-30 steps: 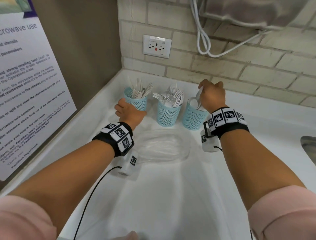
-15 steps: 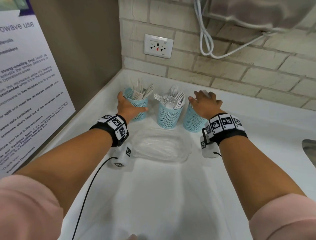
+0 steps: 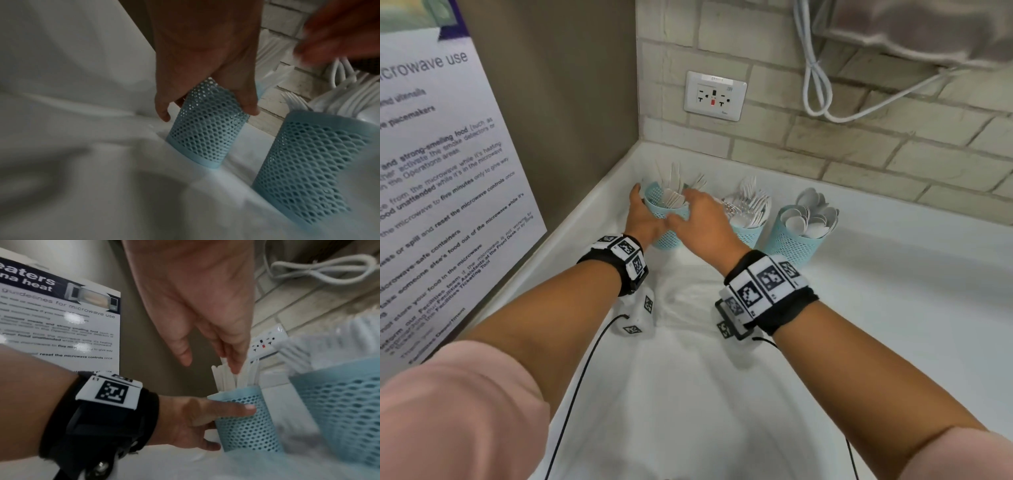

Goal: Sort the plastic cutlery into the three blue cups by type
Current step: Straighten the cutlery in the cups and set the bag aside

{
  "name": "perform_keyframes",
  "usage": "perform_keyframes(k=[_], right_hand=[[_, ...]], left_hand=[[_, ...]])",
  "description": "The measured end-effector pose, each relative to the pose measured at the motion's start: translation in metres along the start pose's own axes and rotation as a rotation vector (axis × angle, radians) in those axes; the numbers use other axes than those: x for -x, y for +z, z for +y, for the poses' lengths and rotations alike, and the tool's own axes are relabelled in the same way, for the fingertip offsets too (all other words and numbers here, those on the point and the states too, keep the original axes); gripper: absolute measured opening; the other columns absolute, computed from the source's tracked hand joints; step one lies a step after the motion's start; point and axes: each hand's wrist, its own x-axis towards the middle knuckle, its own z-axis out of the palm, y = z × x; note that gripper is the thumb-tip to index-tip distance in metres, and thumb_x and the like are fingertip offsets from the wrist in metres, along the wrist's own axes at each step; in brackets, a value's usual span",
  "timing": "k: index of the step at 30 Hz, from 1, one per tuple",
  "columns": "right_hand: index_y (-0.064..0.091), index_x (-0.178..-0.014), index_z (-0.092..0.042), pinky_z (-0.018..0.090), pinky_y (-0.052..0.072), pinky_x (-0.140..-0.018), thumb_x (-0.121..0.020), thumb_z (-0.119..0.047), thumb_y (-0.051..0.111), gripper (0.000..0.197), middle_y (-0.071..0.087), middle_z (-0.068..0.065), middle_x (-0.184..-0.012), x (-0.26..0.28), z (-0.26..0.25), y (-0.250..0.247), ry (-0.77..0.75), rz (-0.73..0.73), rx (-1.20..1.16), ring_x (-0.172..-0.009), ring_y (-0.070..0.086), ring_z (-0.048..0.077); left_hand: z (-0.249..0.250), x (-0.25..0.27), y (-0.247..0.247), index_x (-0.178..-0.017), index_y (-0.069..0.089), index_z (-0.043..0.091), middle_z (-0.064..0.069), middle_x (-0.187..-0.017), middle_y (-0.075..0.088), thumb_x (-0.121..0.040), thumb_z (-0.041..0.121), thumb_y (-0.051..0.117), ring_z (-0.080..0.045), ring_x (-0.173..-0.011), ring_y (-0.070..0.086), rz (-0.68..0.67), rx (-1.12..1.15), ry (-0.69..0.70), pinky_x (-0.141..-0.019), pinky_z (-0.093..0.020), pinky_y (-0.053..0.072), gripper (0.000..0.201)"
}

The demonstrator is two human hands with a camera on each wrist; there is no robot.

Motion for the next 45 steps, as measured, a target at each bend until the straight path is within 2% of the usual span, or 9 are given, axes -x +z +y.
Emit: perform_keyframes(k=[3,7,10,15,18,23,26,36,45], right_hand=[[0.054,-0.124,-0.004,0.009,0.044,-0.066,-0.082,-0.018,0.061,0.045,0.062,0.008,-0.112,-0.014,0.0,0.023,0.193,-0.162,-0.18,-0.098,0.057,0.017],[0.037,-0.134,0.001,0.041,0.046,-0.099,-0.059,-0.056,0.064,0.099,0.053,0.016,-0.128,-0.033,0.001,0.055,0.297,-0.065,-0.245,-0.12,0.051,0.031],[0.019,-0.141,0.008,0.044,0.027,-0.112,-0.077,-0.048,0.066,0.097,0.035,0.022,-0.142,-0.044,-0.006,0.062,0.319,0.042,-0.14,-0.133,0.033,0.035],[-0.012,-0.147,-0.006,0.048,0.008,-0.118,-0.076,-0.042,0.07,0.114,0.026,0.017,-0.151,-0.065,-0.017,0.066,0.244,0.13,-0.114,-0.143,0.012,0.036],[-0.021,-0.146,-0.016,0.045,0.014,-0.118,-0.074,-0.037,0.075,0.122,0.039,0.017,-0.145,-0.083,-0.008,0.06,0.197,0.087,-0.129,-0.14,0.024,0.035],[0.052,-0.12,-0.011,0.025,0.043,-0.08,-0.077,-0.023,0.072,0.049,0.064,0.008,-0.106,-0.096,0.002,0.055,0.051,-0.028,-0.127,-0.1,0.06,0.024],[0.055,-0.097,-0.011,0.022,0.037,-0.07,-0.08,-0.018,0.068,0.022,0.057,0.002,-0.087,-0.097,0.002,0.051,0.072,0.139,-0.365,-0.079,0.054,0.017],[0.005,-0.149,-0.007,0.039,0.034,-0.107,-0.073,-0.039,0.075,0.108,0.043,0.014,-0.141,-0.109,0.008,0.063,0.183,0.098,-0.189,-0.133,0.033,0.029],[0.0,-0.15,-0.008,0.042,0.04,-0.105,-0.071,-0.036,0.075,0.112,0.047,0.014,-0.138,-0.112,0.009,0.065,0.185,0.096,-0.236,-0.129,0.043,0.028]], left_hand=[[-0.018,-0.026,-0.007,-0.134,0.04,0.02,-0.012,-0.131,0.051,-0.067,0.018,0.071,-0.031,-0.116,0.054,-0.006,-0.133,0.043,-0.096,-0.048,0.048,0.074],[-0.019,-0.024,-0.013,-0.111,0.051,0.007,-0.01,-0.103,0.057,-0.076,0.023,0.067,-0.024,-0.089,0.059,-0.02,-0.023,0.021,-0.063,-0.02,0.054,0.041],[-0.014,-0.01,-0.016,-0.102,0.049,0.017,0.001,-0.094,0.052,-0.093,0.017,0.051,-0.008,-0.079,0.053,-0.074,-0.074,0.151,-0.066,-0.011,0.049,0.01],[-0.006,0.003,-0.015,-0.114,0.053,0.005,-0.013,-0.1,0.061,-0.102,0.041,0.018,-0.02,-0.087,0.061,-0.092,0.193,0.118,-0.068,-0.031,0.055,0.051],[-0.004,0.006,-0.014,-0.127,0.045,0.01,-0.008,-0.118,0.058,-0.098,0.037,0.043,-0.017,-0.1,0.063,-0.147,0.059,0.151,-0.087,-0.029,0.053,0.039],[-0.019,-0.008,-0.014,-0.138,0.029,0.011,-0.006,-0.126,0.055,-0.064,0.001,0.082,-0.018,-0.116,0.054,-0.181,0.032,0.082,-0.1,-0.033,0.044,0.091],[-0.019,-0.012,-0.016,-0.134,0.03,0.01,-0.003,-0.116,0.056,-0.061,-0.002,0.083,-0.017,-0.109,0.055,-0.161,0.038,0.09,-0.096,-0.033,0.046,0.091],[-0.025,-0.022,-0.014,-0.139,0.028,0.012,-0.004,-0.123,0.056,-0.064,0.007,0.084,-0.018,-0.114,0.057,-0.212,0.021,0.063,-0.095,-0.029,0.047,0.094],[-0.026,-0.022,-0.012,-0.134,0.036,0.0,-0.014,-0.118,0.06,-0.06,0.031,0.088,-0.021,-0.106,0.06,-0.192,0.033,0.053,-0.098,-0.046,0.048,0.096]])
